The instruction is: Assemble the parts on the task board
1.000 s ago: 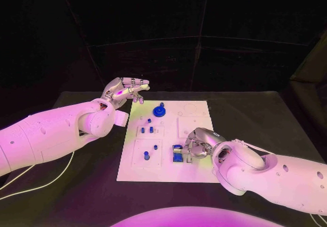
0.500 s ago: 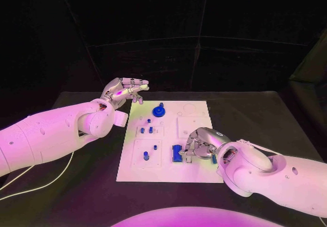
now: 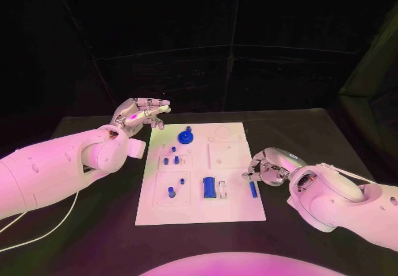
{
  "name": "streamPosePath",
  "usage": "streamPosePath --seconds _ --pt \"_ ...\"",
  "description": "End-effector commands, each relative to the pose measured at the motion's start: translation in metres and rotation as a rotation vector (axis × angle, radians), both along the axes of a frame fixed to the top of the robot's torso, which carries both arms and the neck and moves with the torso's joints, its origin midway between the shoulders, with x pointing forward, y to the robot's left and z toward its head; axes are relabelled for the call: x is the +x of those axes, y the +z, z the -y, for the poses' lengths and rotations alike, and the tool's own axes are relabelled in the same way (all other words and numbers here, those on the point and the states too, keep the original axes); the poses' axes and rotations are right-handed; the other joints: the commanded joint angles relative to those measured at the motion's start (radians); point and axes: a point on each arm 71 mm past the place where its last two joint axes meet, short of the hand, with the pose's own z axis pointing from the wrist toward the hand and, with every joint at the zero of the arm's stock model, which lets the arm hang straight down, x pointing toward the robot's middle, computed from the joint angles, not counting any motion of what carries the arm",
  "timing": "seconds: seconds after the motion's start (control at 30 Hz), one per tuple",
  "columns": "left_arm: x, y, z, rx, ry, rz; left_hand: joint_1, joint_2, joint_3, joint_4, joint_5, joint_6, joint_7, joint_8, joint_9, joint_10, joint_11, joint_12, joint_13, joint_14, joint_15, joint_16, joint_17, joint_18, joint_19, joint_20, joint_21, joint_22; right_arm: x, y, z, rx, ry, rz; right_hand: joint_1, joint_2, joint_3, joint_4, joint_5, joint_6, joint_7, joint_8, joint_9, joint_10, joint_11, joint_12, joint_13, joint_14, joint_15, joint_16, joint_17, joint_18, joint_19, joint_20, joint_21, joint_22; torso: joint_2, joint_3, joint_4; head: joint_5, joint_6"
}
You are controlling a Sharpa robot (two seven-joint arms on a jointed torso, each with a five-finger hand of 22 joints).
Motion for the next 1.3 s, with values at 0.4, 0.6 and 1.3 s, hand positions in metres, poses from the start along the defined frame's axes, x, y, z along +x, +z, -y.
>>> streamPosePath --seconds 0.4,0.6,1.3 --pt "-0.001 0.001 0.000 -0.010 -0.005 0.006 -0.001 0.010 -0.006 0.001 0.000 -0.003 0.001 0.003 0.000 -0.004 0.000 0.006 0.002 -0.005 0.001 -0.004 -0.001 0.014 -0.002 0.000 -0.005 -0.001 0.004 -0.010 0.006 -0.173 0.058 -0.048 0.006 -0.011 -0.022 0.011 0.002 0.016 -0.002 -0.011 -0.004 -0.009 0.004 -0.022 -0.016 0.045 0.006 -0.004 -0.009 0.000 0.002 0.007 -0.002 0.123 -0.001 0.0008 -0.0111 -0.002 -0.009" --pt "-0.001 0.001 -0.001 -0.009 -0.005 0.006 -0.001 0.010 -0.006 0.001 0.000 -0.003 0.001 0.003 0.000 -0.004 0.000 0.006 0.002 -0.005 0.001 -0.004 -0.001 0.014 -0.002 0.000 -0.005 -0.001 0.001 -0.014 0.002 -0.199 0.072 -0.083 0.002 -0.014 -0.030 0.018 -0.002 0.019 -0.002 -0.017 -0.006 -0.016 0.004 -0.039 -0.028 0.043 0.007 -0.009 -0.015 0.001 0.000 0.007 -0.005 0.120 0.000 0.0004 -0.0107 -0.003 -0.010" --pt "-0.001 0.000 -0.002 -0.008 -0.003 0.002 -0.001 0.010 -0.006 0.001 0.000 -0.003 0.001 0.003 0.000 -0.004 0.000 0.006 0.002 -0.005 0.001 -0.004 -0.001 0.014 -0.002 0.000 -0.005 -0.001 0.002 -0.029 -0.007 -0.281 0.090 -0.157 0.024 -0.017 -0.035 0.013 -0.003 0.020 0.000 -0.029 -0.009 -0.023 0.005 -0.055 -0.037 0.041 0.007 -0.015 -0.023 0.003 -0.006 0.007 -0.010 0.113 0.000 0.0003 -0.0099 -0.006 -0.011"
